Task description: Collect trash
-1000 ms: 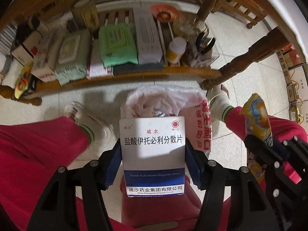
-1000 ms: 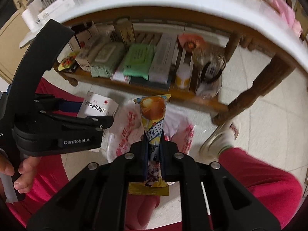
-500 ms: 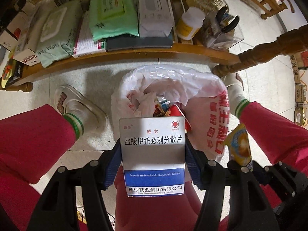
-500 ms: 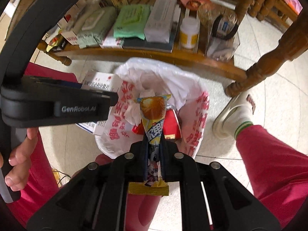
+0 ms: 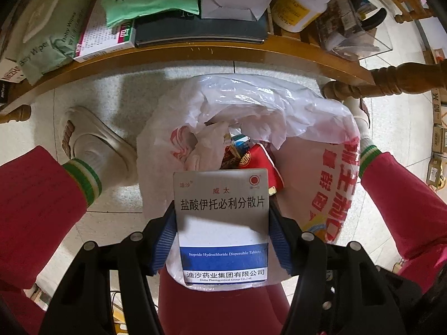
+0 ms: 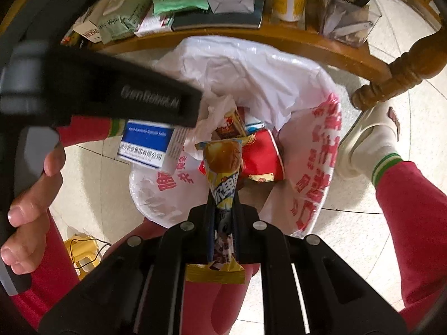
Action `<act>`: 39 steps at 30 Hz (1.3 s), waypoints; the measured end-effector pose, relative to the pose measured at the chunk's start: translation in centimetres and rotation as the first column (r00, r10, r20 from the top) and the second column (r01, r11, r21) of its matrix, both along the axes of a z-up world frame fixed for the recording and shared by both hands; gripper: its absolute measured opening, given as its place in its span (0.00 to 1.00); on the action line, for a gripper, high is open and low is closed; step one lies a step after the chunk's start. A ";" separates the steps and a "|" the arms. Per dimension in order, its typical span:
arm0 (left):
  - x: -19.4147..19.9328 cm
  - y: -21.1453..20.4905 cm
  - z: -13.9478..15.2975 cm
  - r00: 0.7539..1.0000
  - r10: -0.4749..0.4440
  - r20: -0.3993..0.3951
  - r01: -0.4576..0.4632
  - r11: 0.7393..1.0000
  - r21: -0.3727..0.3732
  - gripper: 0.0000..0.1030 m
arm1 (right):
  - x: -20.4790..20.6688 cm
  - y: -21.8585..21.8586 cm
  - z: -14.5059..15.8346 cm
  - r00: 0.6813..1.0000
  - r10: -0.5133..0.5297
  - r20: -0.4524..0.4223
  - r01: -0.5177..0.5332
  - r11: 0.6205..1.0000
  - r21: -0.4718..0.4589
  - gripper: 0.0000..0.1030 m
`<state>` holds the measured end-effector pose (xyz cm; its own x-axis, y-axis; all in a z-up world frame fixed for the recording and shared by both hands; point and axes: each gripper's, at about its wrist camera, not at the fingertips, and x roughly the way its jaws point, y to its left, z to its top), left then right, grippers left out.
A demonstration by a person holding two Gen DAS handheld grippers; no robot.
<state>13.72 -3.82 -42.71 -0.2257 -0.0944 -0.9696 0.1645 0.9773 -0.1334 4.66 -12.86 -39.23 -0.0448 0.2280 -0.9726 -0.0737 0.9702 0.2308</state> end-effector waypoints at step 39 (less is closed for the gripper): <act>-0.7 1.2 1.0 0.999 0.031 0.022 -0.033 0.997 0.073 0.84 | 0.7 -0.8 1.3 0.997 -0.062 0.035 0.061 0.997 0.038 0.79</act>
<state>12.98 -2.65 -41.74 -0.2033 -0.0296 -0.9787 0.1347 0.9892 -0.0579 5.36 -13.70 -37.94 0.0053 0.2653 -0.9642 -0.0227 0.9640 0.2651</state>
